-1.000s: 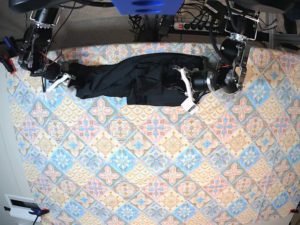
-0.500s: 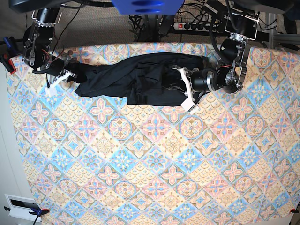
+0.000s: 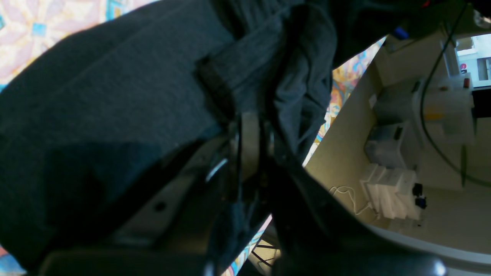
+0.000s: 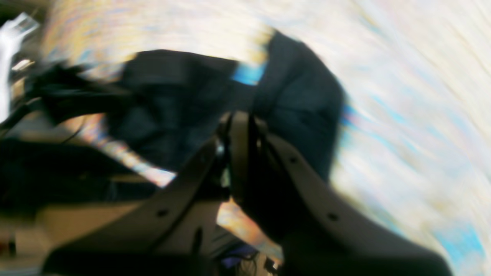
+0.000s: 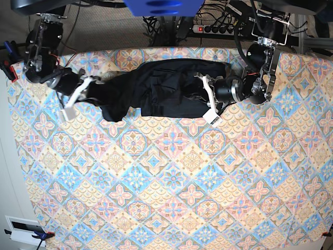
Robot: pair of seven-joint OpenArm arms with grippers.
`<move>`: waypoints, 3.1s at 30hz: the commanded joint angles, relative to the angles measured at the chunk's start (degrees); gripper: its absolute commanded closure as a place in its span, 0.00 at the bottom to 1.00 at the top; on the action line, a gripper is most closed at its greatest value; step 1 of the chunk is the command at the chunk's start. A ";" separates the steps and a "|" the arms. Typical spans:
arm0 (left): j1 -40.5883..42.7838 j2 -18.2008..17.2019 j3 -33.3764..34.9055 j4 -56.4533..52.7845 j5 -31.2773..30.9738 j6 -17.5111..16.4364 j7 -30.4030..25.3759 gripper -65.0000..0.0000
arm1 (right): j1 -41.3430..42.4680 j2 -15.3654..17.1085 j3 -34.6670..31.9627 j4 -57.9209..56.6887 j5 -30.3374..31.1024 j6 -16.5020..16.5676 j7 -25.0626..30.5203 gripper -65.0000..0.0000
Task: Layout the t-shirt on the table in an organized manner, then fold the t-shirt properly
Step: 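Fold the hem end with the right gripper toward the left gripper, then press both folded ends together with both grippers into a bundle, then release the folded shirt and lift both grippers away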
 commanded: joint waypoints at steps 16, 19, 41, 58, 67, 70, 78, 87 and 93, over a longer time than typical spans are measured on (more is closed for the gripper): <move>-0.48 -0.61 -5.50 0.72 9.93 -0.16 -1.04 0.99 | 1.78 0.83 -29.89 1.57 0.65 0.22 4.72 1.00; 0.75 -0.17 -5.32 0.72 12.65 -0.24 -1.74 0.99 | 5.29 0.83 -32.44 1.57 0.65 0.22 5.78 1.00; 1.71 6.87 -5.41 0.72 22.85 -0.24 -3.06 0.99 | 15.49 -4.71 -35.78 1.22 0.56 0.22 8.15 1.00; 4.62 5.90 -15.61 15.66 22.32 -0.42 -6.14 0.99 | 19.80 -9.46 -43.78 -1.51 -2.70 0.22 12.28 1.00; 13.85 5.28 -34.60 20.06 22.23 -0.68 -6.58 0.99 | 19.80 -9.46 -52.83 -2.21 -16.06 0.22 15.97 1.00; 15.60 5.28 -38.82 20.06 20.56 -0.68 -6.67 0.99 | 19.80 -10.16 -55.21 -4.06 -21.86 0.22 15.97 1.00; 16.40 4.84 -41.81 19.97 16.43 -0.68 -6.23 0.99 | 19.80 -17.28 -57.05 -13.20 -28.10 0.22 16.06 1.00; 16.48 4.84 -41.81 19.88 16.34 -0.68 -6.23 0.99 | 19.80 -18.77 -57.14 -18.74 -28.37 0.22 16.06 0.98; 16.48 4.84 -41.81 19.79 16.43 -0.68 -6.23 0.99 | 19.80 -18.77 -64.00 -16.98 -28.10 0.22 16.06 0.73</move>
